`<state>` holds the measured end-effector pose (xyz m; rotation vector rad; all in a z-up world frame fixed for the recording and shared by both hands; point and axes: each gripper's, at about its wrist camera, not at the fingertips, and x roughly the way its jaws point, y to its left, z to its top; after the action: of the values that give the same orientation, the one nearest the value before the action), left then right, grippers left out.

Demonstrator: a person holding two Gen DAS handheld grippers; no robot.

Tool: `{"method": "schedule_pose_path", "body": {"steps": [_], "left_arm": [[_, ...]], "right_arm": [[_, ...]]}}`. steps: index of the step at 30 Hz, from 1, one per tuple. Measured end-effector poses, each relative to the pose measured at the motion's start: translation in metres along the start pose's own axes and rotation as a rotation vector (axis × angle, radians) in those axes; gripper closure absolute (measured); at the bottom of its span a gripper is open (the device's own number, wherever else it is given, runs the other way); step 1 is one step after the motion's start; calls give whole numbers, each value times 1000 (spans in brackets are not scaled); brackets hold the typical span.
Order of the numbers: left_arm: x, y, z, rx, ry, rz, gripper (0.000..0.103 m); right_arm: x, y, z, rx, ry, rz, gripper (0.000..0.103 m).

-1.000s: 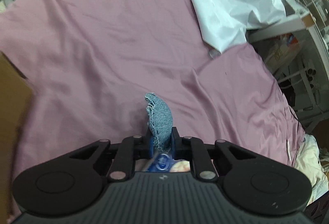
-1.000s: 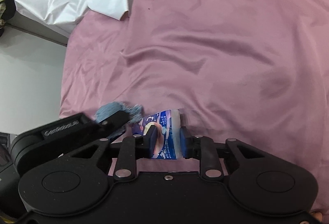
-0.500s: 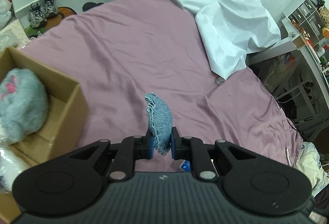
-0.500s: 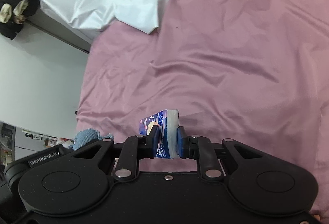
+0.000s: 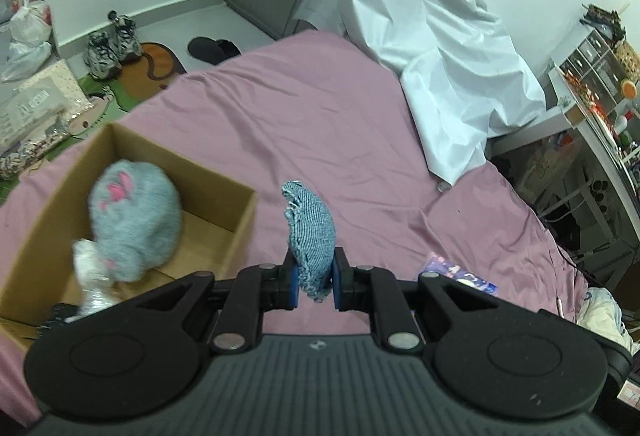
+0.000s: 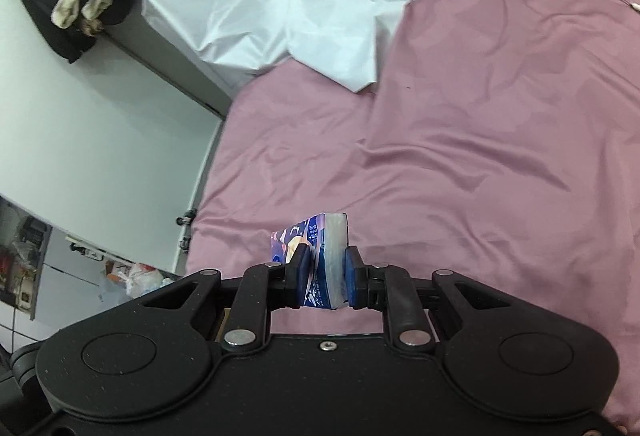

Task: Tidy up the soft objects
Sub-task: 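Carry the denim cloth with the left gripper while the right carries the snack box to the box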

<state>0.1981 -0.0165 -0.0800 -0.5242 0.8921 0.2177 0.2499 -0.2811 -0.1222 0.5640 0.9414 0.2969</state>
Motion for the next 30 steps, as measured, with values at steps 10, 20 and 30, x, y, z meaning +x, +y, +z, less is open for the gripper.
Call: {"method": "schedule_pose_path", "body": {"steps": [10,20,30], "left_arm": [[-35,32,10,-14,-51,27,89],[-45,59,10,-29,-45,26,89],[-44,82,8,-45,-16,14,88]], "right_arm": [[-11,29,-11,-68,-25,38,85],[-20,57,-20,-136,-66,83,85],[-23,76,-24,-196,-90,99,85]]}}
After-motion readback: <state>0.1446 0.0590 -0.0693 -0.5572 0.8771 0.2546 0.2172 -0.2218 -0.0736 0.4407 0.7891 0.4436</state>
